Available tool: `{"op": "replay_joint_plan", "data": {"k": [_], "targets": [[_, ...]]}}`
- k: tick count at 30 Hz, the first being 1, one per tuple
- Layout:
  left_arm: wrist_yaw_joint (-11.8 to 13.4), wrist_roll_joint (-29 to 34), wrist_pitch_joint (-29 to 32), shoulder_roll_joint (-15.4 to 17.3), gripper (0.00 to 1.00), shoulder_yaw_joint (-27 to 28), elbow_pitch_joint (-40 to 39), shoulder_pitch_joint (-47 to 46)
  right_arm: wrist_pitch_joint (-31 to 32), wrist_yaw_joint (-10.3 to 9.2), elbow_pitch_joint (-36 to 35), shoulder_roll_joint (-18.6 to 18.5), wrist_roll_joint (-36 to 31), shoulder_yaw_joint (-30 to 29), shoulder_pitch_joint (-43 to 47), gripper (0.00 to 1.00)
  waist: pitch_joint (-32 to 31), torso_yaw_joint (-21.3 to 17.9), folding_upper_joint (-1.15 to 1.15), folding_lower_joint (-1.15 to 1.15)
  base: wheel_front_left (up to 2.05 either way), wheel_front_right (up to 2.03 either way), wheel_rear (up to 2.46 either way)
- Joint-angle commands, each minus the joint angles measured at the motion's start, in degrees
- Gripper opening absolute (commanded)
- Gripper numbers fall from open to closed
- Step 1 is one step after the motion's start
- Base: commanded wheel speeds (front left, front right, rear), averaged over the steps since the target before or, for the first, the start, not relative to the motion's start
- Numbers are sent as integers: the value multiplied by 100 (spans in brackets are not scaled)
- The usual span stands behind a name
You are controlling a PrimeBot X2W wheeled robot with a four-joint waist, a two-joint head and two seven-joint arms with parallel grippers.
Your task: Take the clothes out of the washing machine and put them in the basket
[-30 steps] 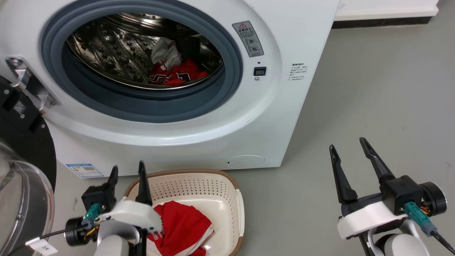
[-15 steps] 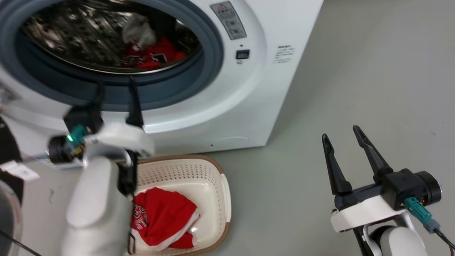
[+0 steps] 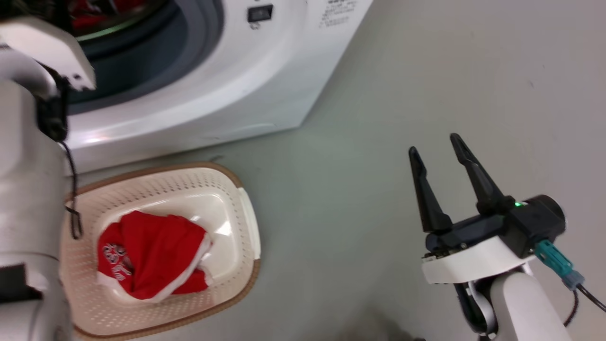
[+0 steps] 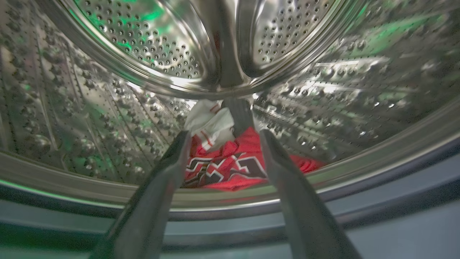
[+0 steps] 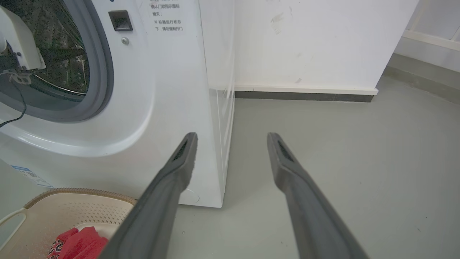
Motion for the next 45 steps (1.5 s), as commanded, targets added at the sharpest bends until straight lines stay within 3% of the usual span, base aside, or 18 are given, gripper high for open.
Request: {"op": "replay_joint_plan", "data": {"k": [1, 13, 23, 24, 25, 26, 28, 32, 36, 45], "targets": [[-17, 48, 52, 77, 100, -25, 55, -98, -31, -4, 24, 16, 53, 45, -111, 100, 464, -394, 0, -1, 0, 0, 0], [-249, 320, 2174, 930, 100, -366, 820, -1754, -80, -4, 119, 16, 622, 566, -432, 100, 1195, -956, 0, -1, 0, 0, 0], [-64, 288, 4012, 1145, 100, -439, 862, -2295, -80, -4, 115, 15, 765, 744, -443, 100, 1418, -1144, 0, -1, 0, 0, 0], [-33, 287, 4153, 1151, 76, -439, 830, -2282, -80, -4, 118, 15, 781, 751, -445, 100, 1423, -1147, 0, -1, 0, 0, 0], [-28, 280, 4301, 1156, 35, -452, 800, -2253, -80, -4, 121, 15, 793, 760, -452, 100, 1427, -1147, 0, -1, 0, 0, 0], [27, 248, 4415, 1161, 0, -433, 753, -2216, -80, -4, 127, 15, 804, 763, -461, 100, 1429, -1145, 0, -1, 0, 0, 0], [86, 229, 4618, 1171, 0, -424, 643, -2104, -80, -4, 131, 15, 813, 773, -484, 100, 1422, -1143, 0, -1, 0, 0, 0], [233, 196, 4702, 1204, 0, -405, 230, -1931, -81, -4, 146, 15, 850, 795, -519, 100, 1388, -1118, 0, -1, 0, 0, 0], [379, 229, 4321, 1263, 0, -406, -300, -1665, -80, -4, 211, 14, 841, 797, -522, 100, 1246, -1054, 0, -1, 0, 0, 0], [458, 54, 2325, 959, 0, -340, -913, -704, -80, -4, 404, 12, 637, 623, -436, 100, 494, -696, 0, -1, 0, 0, 0]]}}
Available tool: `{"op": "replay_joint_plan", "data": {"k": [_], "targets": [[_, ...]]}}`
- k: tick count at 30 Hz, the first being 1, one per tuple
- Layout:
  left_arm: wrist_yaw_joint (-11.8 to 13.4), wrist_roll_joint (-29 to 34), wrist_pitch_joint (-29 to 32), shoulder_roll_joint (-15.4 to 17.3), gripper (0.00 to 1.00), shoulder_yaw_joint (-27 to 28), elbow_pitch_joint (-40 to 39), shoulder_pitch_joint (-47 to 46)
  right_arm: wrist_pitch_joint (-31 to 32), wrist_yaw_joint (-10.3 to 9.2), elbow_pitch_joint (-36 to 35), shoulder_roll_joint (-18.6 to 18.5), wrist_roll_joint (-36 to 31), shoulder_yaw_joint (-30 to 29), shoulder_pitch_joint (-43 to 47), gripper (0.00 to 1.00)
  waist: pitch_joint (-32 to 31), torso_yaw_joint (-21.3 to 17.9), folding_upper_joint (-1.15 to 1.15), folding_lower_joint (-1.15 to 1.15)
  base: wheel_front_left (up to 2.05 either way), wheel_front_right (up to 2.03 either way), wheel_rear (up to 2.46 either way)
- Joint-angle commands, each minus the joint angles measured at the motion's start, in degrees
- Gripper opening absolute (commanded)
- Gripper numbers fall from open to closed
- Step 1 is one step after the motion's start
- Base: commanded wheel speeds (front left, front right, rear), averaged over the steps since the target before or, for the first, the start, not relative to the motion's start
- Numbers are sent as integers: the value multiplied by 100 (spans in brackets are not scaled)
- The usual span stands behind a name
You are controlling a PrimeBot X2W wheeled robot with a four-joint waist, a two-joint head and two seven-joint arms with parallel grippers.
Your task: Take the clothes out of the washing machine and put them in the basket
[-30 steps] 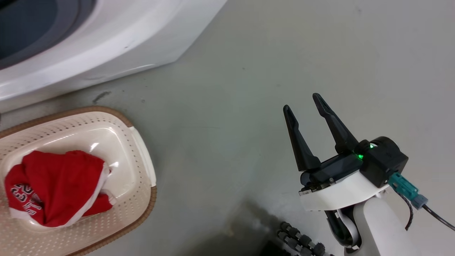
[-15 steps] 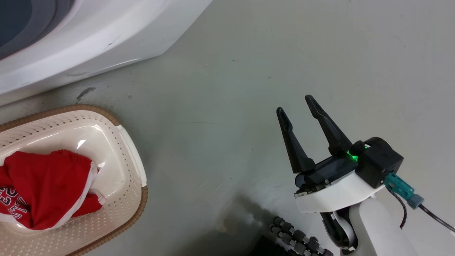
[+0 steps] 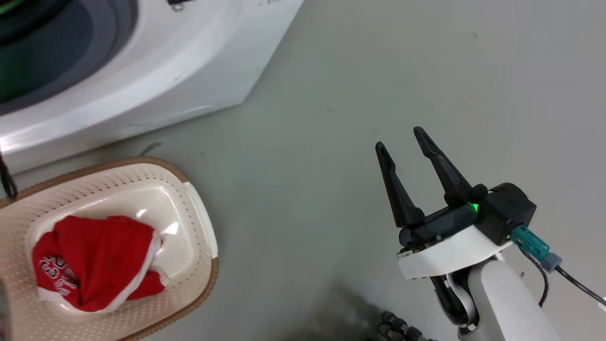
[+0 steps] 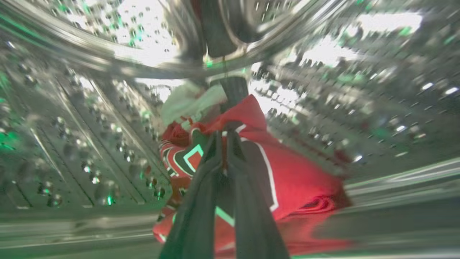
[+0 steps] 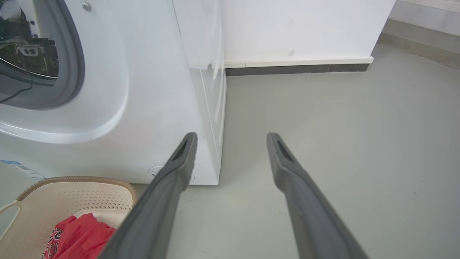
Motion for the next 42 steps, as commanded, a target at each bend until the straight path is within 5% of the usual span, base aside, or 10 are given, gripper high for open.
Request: {"op": "replay_joint_plan", "data": {"k": [1, 12, 23, 29, 42], "targets": [[-28, -62, -503, -132, 0, 3, -30, 258, -12, -4, 61, 8, -77, -66, 66, 100, -401, 259, 0, 0, 0, 0, 0], [-137, -377, -2967, -924, 0, -48, 504, 1436, -12, -4, 516, 2, -543, -402, 561, 100, -1911, 957, 0, 0, 0, 0, 0], [-263, -623, -3647, -1493, 0, -80, 358, 2455, 173, -4, 567, 2, -798, -764, 1018, 100, -2873, 1486, 0, 0, 0, 0, 0], [-409, -656, -3726, -1693, 0, -102, -888, 3030, 349, -4, 335, 3, -866, -940, 1303, 100, -3174, 1794, 0, 0, 0, 0, 0], [-117, -677, -3425, -2117, 0, -388, -3863, 4987, 531, -4, 76, 4, -942, -921, 1519, 100, -3277, 2068, 0, 0, 0, 0, 0]]}}
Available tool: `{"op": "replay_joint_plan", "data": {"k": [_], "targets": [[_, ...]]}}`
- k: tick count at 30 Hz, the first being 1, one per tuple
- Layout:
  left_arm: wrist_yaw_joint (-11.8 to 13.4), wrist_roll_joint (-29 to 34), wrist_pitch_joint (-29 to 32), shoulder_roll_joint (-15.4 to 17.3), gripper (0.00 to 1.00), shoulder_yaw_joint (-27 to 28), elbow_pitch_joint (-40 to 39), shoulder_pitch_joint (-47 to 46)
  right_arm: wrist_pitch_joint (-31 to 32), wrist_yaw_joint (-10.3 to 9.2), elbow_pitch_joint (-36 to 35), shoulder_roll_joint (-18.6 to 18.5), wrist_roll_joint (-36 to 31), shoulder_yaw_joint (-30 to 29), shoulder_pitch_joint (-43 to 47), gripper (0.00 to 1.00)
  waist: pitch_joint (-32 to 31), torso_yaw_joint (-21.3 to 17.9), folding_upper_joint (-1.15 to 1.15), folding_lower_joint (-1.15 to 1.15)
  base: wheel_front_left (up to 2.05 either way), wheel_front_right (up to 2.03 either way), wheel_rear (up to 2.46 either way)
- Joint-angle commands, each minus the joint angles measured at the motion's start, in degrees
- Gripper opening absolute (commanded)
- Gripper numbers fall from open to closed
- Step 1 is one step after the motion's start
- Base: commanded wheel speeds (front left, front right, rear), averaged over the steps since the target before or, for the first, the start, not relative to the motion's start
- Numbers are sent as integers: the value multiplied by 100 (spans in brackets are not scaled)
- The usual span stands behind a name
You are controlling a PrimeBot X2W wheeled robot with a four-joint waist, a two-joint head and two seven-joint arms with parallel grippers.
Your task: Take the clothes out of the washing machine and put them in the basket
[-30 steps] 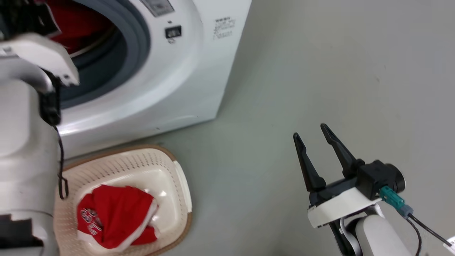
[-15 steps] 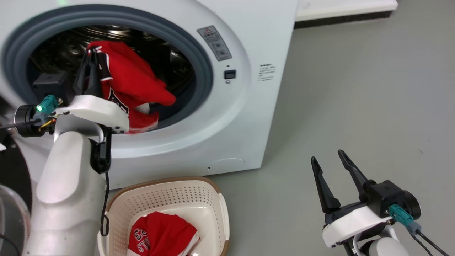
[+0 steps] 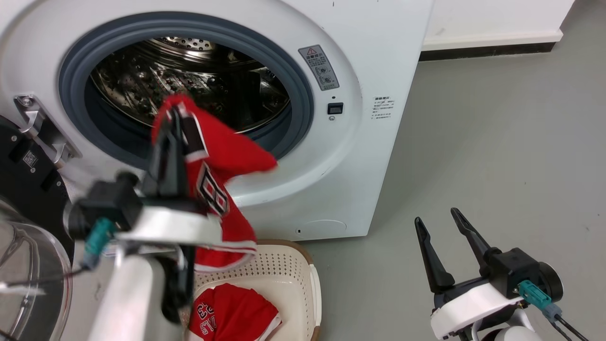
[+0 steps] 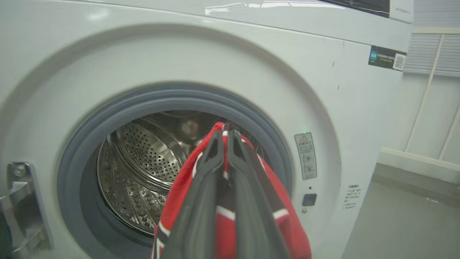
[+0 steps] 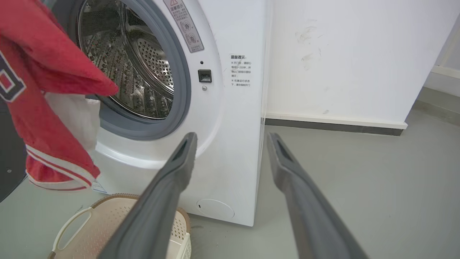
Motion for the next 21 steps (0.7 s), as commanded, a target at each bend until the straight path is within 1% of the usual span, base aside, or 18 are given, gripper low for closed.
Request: {"op": "replay_joint_plan", "data": {"k": [1, 3, 5, 9, 11, 12, 17, 21], "targets": [[31, -64, 73, -88, 0, -83, -123, 352, 35, -4, -46, 0, -45, 1, 59, 100, 33, 16, 0, 1, 0, 0, 0], [41, -183, 187, -224, 0, -202, -130, 765, 37, -4, -90, 1, -46, 1, 62, 100, 99, 53, 0, 1, 0, 0, 0], [-85, -344, 284, -335, 0, -402, 71, 1024, 70, -4, -136, 0, -57, -31, 48, 100, 217, 126, 0, 1, 0, 0, 0], [-216, -535, 299, -464, 0, -677, 1024, 1241, 109, -3, -178, 1, -78, 39, -65, 100, 459, 215, 0, 1, 0, 0, 0], [-299, -582, 220, -517, 0, -785, 1620, 1078, 112, -4, -205, -1, -97, 36, -144, 100, 628, 248, 0, 1, 0, 0, 0], [-357, -593, 79, -567, 0, -895, 2554, 743, 102, -4, -245, 1, -115, 87, -289, 100, 987, 251, 0, 1, 0, 0, 0], [-343, -625, -101, -621, 0, -1030, 4037, -36, 24, -4, -265, 1, -76, 199, -641, 100, 1715, 126, 0, 1, 0, 0, 0], [-243, -702, -178, -640, 0, -1073, 5082, -713, -41, -4, -272, 1, -48, 293, -926, 100, 2353, -11, 0, 1, 0, 0, 0]]}}
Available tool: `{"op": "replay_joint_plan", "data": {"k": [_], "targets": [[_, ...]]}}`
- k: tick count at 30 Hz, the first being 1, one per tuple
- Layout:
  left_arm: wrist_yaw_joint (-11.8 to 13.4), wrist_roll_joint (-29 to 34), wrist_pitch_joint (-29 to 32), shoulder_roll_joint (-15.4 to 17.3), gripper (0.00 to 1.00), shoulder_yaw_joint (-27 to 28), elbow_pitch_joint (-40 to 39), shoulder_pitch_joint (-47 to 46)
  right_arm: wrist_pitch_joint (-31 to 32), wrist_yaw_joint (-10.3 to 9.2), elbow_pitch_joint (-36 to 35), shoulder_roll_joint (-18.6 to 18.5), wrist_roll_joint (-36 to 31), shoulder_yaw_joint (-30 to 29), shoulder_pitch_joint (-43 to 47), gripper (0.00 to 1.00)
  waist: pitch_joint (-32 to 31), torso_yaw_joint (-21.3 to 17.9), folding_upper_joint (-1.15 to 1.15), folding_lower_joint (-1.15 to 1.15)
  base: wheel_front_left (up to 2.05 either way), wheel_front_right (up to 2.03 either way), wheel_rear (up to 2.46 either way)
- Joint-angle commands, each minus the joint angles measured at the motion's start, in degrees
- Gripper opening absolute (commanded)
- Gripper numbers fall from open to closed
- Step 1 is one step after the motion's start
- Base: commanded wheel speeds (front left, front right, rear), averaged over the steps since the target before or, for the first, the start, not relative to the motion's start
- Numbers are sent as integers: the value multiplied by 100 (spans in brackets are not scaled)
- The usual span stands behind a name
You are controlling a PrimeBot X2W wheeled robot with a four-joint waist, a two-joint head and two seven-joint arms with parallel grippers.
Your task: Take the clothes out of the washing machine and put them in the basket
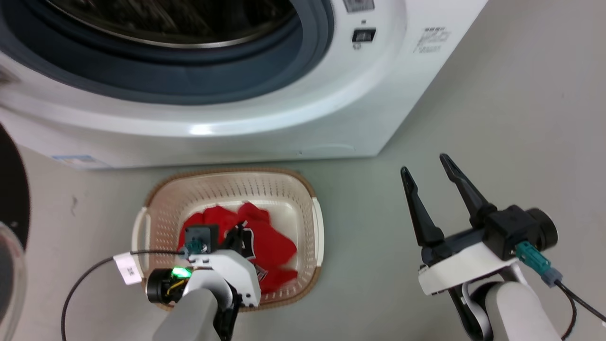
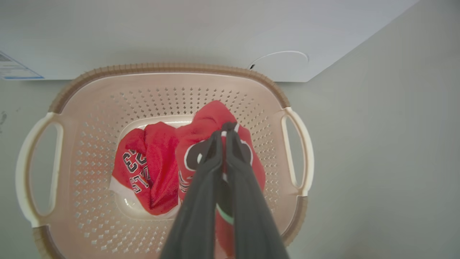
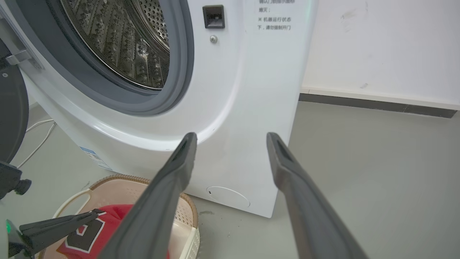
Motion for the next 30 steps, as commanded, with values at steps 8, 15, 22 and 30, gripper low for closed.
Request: {"op": "replay_joint_plan", "data": {"k": [8, 15, 22, 30], "targets": [[241, -171, -127, 53, 0, 138, 1315, -1073, -220, -4, 121, 3, 115, 200, -613, 100, 1574, -523, 0, -1, 0, 0, 0], [198, 23, -134, 197, 0, 144, 1447, -1131, -408, -4, 342, 1, 179, 199, -753, 100, 1629, -609, 0, -1, 0, 0, 0], [111, 154, -129, 161, 100, 276, 1040, -527, -482, -4, 766, 0, 16, -13, -522, 100, 506, -429, 0, -1, 0, 0, 0], [113, 310, -130, 79, 100, 611, 87, 224, -493, -4, 908, -1, -119, -294, -139, 100, -550, -199, 0, -1, 0, 0, 0]]}}
